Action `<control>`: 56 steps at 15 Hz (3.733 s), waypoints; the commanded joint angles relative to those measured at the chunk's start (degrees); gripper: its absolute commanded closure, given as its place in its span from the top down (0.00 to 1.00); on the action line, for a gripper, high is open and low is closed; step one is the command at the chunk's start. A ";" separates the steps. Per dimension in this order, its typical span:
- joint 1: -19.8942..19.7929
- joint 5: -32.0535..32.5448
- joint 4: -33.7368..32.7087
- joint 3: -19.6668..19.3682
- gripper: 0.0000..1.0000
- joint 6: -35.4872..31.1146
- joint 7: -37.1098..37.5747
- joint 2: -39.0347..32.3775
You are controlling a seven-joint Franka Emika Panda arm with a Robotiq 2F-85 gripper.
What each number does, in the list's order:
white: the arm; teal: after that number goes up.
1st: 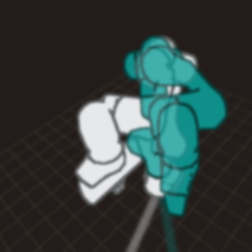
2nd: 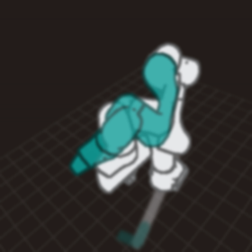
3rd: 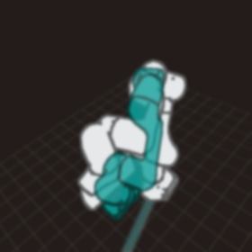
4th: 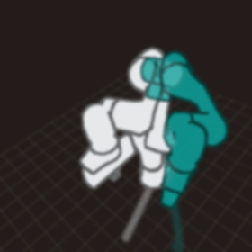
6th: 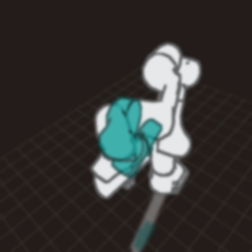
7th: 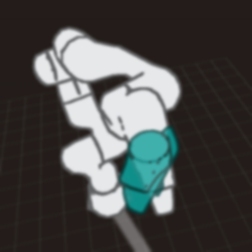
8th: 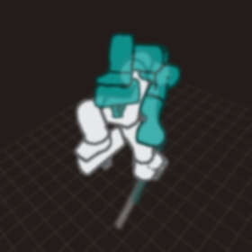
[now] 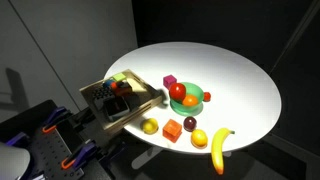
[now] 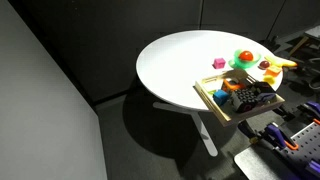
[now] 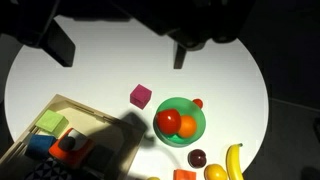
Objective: Put the lemon in the green bowl
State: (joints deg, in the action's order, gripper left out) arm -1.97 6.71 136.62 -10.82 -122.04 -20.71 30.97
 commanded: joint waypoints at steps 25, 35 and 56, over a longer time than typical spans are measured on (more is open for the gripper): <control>-3.03 1.03 -8.61 1.60 1.00 12.05 2.84 -14.79; -5.39 1.32 -5.64 -0.42 1.00 2.93 -0.86 -22.68; -7.35 0.80 -1.53 -0.25 1.00 -9.54 -1.80 -28.90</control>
State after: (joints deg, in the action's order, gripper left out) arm -8.98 7.53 135.15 -11.42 -131.69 -22.51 2.05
